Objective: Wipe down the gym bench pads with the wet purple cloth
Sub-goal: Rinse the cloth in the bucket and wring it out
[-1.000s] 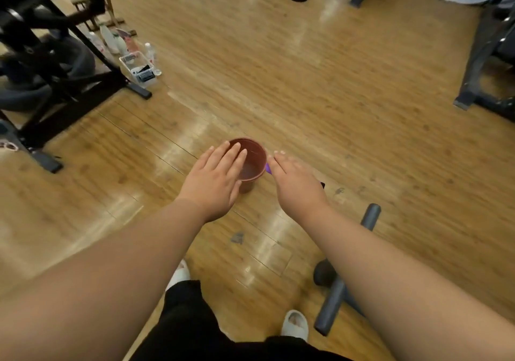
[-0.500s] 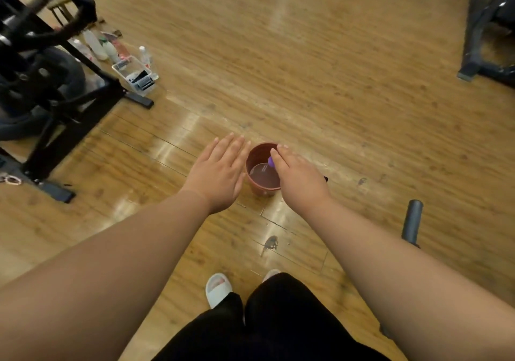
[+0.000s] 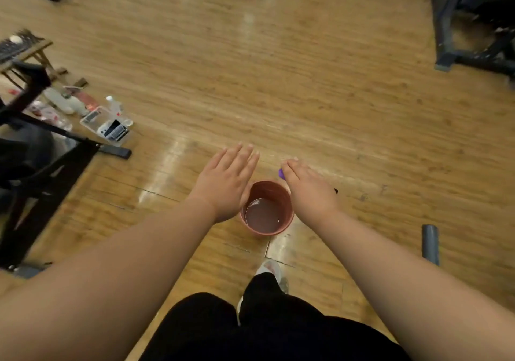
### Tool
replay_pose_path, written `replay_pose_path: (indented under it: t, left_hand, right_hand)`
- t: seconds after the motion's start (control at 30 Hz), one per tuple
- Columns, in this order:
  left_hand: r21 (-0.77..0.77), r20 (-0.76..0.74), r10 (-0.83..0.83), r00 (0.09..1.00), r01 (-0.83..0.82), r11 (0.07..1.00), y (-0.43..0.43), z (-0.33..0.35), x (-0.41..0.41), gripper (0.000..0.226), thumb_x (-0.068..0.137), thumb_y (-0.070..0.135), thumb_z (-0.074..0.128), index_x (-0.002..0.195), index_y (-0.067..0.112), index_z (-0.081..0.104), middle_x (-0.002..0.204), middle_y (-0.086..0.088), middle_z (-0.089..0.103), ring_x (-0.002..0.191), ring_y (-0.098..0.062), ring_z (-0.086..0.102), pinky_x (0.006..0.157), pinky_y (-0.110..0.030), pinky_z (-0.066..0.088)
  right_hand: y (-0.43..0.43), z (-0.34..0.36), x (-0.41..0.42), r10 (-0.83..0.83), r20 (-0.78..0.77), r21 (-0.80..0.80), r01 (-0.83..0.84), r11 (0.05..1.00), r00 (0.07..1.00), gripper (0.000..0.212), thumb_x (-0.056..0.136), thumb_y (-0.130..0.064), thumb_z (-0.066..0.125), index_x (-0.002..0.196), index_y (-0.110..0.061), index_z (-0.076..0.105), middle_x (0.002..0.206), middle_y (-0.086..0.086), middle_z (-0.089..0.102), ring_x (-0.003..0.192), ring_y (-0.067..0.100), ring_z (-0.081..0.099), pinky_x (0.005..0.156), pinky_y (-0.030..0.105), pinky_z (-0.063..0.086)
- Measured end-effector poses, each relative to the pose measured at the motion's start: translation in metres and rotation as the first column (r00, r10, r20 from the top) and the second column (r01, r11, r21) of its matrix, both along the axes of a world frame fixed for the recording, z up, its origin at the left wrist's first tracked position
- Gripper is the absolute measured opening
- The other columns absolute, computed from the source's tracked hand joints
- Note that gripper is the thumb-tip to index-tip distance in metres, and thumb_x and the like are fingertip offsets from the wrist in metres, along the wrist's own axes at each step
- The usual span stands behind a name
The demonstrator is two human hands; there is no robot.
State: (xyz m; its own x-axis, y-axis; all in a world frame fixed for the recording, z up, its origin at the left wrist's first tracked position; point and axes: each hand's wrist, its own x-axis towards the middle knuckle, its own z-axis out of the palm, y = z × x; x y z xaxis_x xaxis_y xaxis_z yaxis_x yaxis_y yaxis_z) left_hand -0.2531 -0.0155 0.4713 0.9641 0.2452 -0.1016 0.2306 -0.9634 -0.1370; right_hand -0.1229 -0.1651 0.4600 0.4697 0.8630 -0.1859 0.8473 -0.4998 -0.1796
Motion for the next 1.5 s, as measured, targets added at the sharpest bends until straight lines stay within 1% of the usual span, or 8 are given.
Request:
replay_pose_path:
  t: [0.13,0.3,0.53,0.8,1.0,1.17,1.33,1.5]
  left_hand:
    - [0.013,-0.073,-0.073,0.995,0.075,0.997,0.018,0.010,0.049,0.063,0.103,0.039,0.017,0.153,0.013,-0.012,0.163,-0.007,-0.008,0.150,-0.024,-0.009,0.119,-0.039,-0.006]
    - [0.000,0.033,-0.268,0.963,0.268,0.963,0.030,0.009,0.118,0.060,0.097,0.035,0.022,0.152,0.010,0.023,0.157,-0.012,0.028,0.146,-0.028,0.025,0.118,-0.039,0.007]
    - [-0.055,-0.072,-0.543,0.836,0.541,0.839,0.057,0.007,0.211,0.063,0.098,0.039,0.014,0.154,0.011,0.010,0.161,-0.010,0.013,0.149,-0.026,0.012,0.120,-0.040,0.006]
    - [-0.495,0.072,-0.657,0.750,0.599,0.629,0.063,0.023,0.274,0.061,0.101,0.043,0.020,0.154,0.015,0.015,0.161,-0.003,0.016,0.148,-0.021,0.012,0.118,-0.033,0.010]
    - [-0.959,0.069,-0.605,0.793,0.219,0.178,0.036,0.036,0.273,0.031,0.105,0.021,0.037,0.126,0.017,0.060,0.118,0.005,0.062,0.116,-0.013,0.054,0.092,-0.011,0.037]
    - [-0.909,-0.240,-0.497,0.834,-0.373,-0.185,-0.004,0.060,0.252,0.027,0.105,0.020,0.038,0.095,0.018,0.062,0.088,0.001,0.065,0.081,-0.011,0.064,0.085,-0.030,0.051]
    - [-0.857,-0.252,-0.524,0.813,-0.439,-0.270,-0.031,0.064,0.236,0.021,0.101,0.016,0.048,0.116,0.012,0.061,0.091,-0.001,0.071,0.078,-0.009,0.067,0.071,-0.023,0.052]
    - [-0.869,-0.231,-0.536,0.812,-0.420,-0.263,-0.057,0.076,0.218,0.017,0.099,0.005,0.048,0.092,0.011,0.062,0.074,-0.001,0.069,0.061,-0.007,0.064,0.057,-0.020,0.052]
  right_hand:
    - [0.005,0.004,0.036,-0.061,-0.019,-0.013,0.060,0.998,0.998,0.059,0.096,-0.001,0.036,0.152,-0.010,0.021,0.161,0.007,0.017,0.148,0.021,0.014,0.116,0.033,0.018]
    - [0.007,0.006,0.069,-0.243,-0.027,-0.003,0.244,0.970,0.970,0.061,0.097,-0.002,0.035,0.154,-0.013,0.016,0.162,0.005,0.013,0.149,0.018,0.009,0.115,0.032,0.020]
    - [0.021,0.011,0.101,-0.577,-0.009,0.064,0.577,0.815,0.817,0.063,0.096,-0.001,0.034,0.154,-0.013,0.012,0.162,0.004,0.010,0.149,0.017,0.007,0.117,0.027,0.011]
    - [0.053,0.024,0.106,-0.862,-0.036,0.177,0.853,0.492,0.505,0.061,0.095,0.000,0.038,0.153,-0.011,0.023,0.160,0.006,0.019,0.148,0.021,0.017,0.119,0.034,0.018]
    - [0.053,0.041,0.081,-0.955,-0.026,0.216,0.934,0.285,0.297,0.060,0.097,-0.004,0.035,0.154,-0.013,0.018,0.161,0.003,0.017,0.148,0.017,0.014,0.119,0.030,0.015]
    - [0.044,0.059,0.053,-0.972,-0.180,0.337,0.938,0.085,0.153,0.055,0.102,-0.011,0.034,0.154,-0.014,0.016,0.162,0.000,0.012,0.148,0.008,0.010,0.114,0.012,0.004]
    - [0.025,0.085,0.023,-0.708,-0.698,0.414,0.867,-0.278,0.106,0.055,0.099,-0.004,0.042,0.151,-0.018,0.028,0.157,-0.010,0.023,0.140,-0.006,0.015,0.115,0.010,0.008]
    - [0.000,0.087,0.001,-0.613,-0.790,0.394,0.751,-0.529,-0.017,0.050,0.096,-0.019,0.057,0.144,-0.025,0.044,0.144,-0.010,0.048,0.130,0.001,0.045,0.113,0.028,0.033]
